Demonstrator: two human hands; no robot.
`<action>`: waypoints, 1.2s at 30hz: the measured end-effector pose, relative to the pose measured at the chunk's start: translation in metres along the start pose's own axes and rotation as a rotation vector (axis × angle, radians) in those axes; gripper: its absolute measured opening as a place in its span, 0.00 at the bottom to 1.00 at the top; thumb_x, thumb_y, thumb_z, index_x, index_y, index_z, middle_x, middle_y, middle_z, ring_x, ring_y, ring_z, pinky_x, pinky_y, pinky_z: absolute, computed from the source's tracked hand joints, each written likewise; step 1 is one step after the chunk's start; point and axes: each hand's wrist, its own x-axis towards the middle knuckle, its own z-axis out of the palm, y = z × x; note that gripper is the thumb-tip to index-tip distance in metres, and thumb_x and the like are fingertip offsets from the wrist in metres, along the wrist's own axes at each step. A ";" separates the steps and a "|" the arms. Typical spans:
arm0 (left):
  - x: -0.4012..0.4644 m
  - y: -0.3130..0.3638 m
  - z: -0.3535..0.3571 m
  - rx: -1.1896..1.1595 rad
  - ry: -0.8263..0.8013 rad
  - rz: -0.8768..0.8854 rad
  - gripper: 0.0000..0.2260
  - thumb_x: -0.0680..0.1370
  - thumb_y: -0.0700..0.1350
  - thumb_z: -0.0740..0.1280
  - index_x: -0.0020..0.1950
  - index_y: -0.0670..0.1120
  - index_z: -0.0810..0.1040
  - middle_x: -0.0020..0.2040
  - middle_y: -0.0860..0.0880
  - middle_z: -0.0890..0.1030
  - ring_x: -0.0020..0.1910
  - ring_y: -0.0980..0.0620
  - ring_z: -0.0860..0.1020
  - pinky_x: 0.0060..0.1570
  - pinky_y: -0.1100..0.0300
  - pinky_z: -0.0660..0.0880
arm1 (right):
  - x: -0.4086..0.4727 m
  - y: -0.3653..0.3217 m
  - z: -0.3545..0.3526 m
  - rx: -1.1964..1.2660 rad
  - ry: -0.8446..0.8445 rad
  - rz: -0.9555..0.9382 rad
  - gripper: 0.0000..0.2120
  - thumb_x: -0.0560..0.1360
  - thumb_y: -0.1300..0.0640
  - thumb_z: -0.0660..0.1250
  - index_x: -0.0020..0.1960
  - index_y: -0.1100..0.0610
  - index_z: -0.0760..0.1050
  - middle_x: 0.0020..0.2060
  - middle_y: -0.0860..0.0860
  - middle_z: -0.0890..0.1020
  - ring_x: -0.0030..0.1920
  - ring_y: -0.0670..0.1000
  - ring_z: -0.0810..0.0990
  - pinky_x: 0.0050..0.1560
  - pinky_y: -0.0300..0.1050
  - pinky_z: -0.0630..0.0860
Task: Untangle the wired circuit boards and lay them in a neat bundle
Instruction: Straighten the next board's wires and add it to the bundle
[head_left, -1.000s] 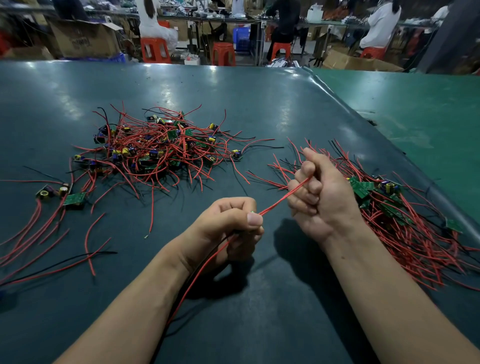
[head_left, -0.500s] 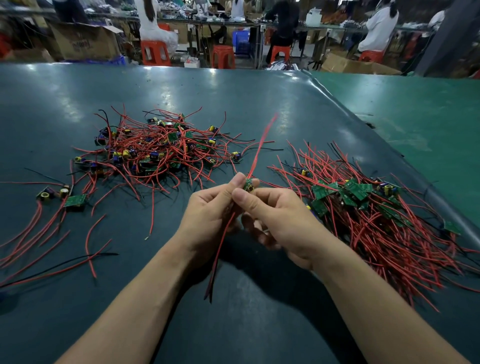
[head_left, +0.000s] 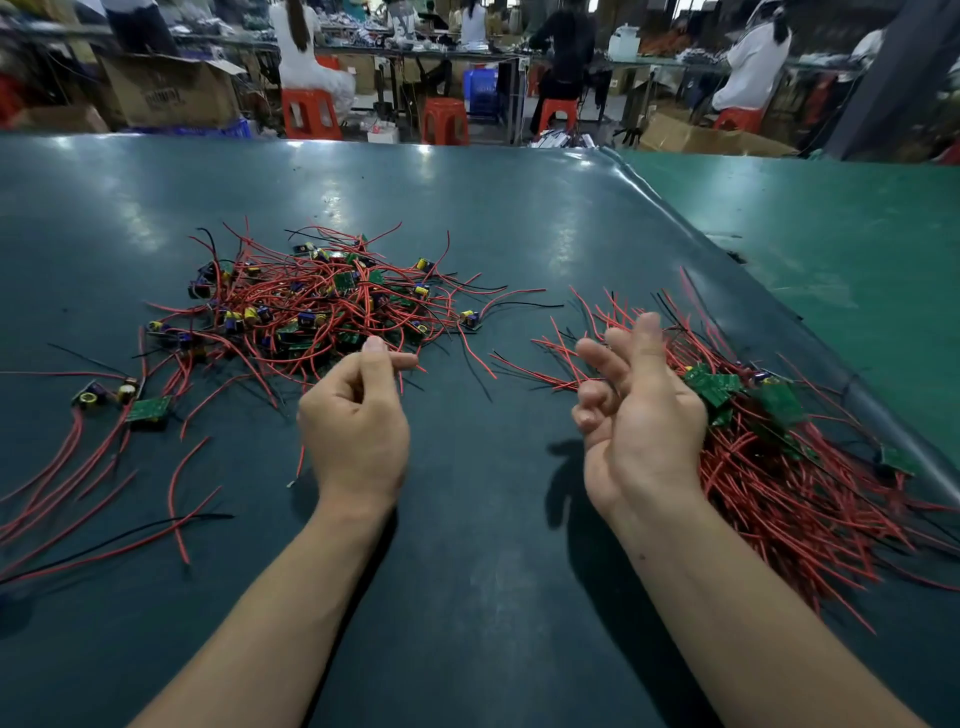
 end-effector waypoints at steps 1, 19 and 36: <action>0.000 -0.001 -0.001 0.084 -0.004 0.059 0.15 0.80 0.50 0.62 0.36 0.51 0.81 0.31 0.47 0.76 0.31 0.51 0.72 0.35 0.52 0.71 | 0.001 0.002 -0.001 -0.006 -0.005 0.029 0.14 0.80 0.46 0.63 0.49 0.58 0.75 0.32 0.52 0.83 0.20 0.45 0.70 0.20 0.34 0.64; 0.010 -0.007 -0.022 0.968 -0.090 0.082 0.20 0.77 0.53 0.65 0.68 0.51 0.75 0.75 0.43 0.65 0.73 0.42 0.59 0.68 0.46 0.59 | 0.002 0.011 -0.002 -0.232 -0.166 0.080 0.11 0.81 0.58 0.60 0.44 0.58 0.78 0.24 0.48 0.75 0.19 0.46 0.65 0.21 0.34 0.60; 0.011 -0.004 -0.021 0.593 0.007 0.289 0.10 0.77 0.40 0.69 0.57 0.43 0.84 0.49 0.45 0.84 0.54 0.43 0.75 0.54 0.63 0.64 | 0.004 0.016 -0.004 -0.307 -0.239 0.112 0.11 0.81 0.58 0.61 0.44 0.59 0.79 0.25 0.48 0.76 0.21 0.46 0.65 0.22 0.35 0.60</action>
